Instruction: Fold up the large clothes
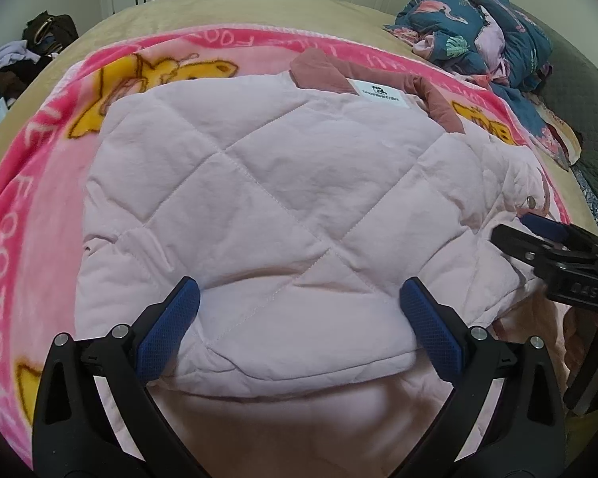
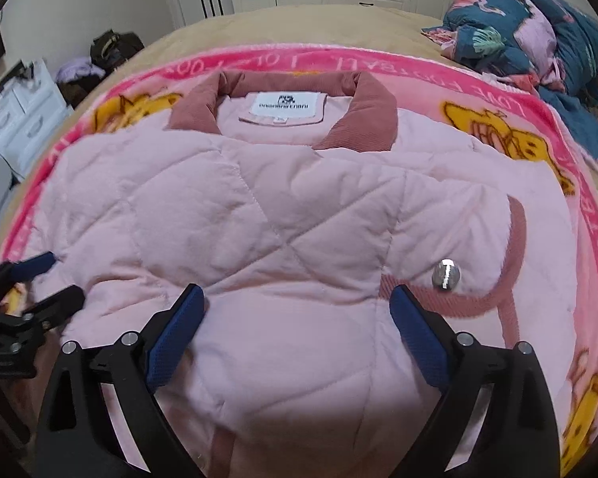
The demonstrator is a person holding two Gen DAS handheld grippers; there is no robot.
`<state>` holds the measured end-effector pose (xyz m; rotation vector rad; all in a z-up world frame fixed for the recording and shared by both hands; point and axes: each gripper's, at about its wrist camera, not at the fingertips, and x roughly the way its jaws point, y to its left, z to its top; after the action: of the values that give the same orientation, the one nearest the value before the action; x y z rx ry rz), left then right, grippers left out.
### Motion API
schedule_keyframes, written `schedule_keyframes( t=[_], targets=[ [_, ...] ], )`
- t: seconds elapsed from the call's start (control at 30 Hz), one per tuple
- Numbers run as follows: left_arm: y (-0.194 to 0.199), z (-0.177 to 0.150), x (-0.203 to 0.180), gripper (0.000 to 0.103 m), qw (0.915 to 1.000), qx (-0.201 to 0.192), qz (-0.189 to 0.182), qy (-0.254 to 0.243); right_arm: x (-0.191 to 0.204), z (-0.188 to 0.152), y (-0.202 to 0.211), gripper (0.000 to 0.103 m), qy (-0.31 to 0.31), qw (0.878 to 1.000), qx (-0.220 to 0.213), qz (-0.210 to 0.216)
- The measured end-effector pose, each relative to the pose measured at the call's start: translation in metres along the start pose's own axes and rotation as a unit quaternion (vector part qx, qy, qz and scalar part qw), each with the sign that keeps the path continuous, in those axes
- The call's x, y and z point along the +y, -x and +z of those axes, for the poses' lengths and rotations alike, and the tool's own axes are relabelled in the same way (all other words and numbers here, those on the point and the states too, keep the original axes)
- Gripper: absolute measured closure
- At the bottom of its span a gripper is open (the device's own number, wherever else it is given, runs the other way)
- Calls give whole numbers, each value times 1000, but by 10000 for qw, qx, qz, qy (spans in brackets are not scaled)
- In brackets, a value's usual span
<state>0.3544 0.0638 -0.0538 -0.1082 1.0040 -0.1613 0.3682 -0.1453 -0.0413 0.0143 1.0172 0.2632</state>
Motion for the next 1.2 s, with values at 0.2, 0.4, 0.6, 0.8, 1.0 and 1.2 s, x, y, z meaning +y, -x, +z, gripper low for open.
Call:
schedule_keyframes(
  t=[0.2,0.4,0.6,0.8,1.0,1.2],
  targets=[
    [10,-3,-1,8,10000,13,21,64,-3,-7,19,7,-201,9996,-84,167],
    [22,-6,-3,8,10000,0,71,31,-6,-10,37,7,-490,9978,-139,426],
    [38,-10,-6,8,10000,-12,3,85,0,-10,61,7,-425,9976,-325,451],
    [58,-14,-14,8,9999,-109,-28,53,2,-15,81,7,-452,9966,-475,505],
    [82,-15,-22,8,9996,-265,-25,-21,-1,-21,104,7,-489,9953,-663,515],
    [106,-19,-31,8,9988,-472,-37,-100,-2,-27,127,7,-471,9942,-865,424]
  ],
)
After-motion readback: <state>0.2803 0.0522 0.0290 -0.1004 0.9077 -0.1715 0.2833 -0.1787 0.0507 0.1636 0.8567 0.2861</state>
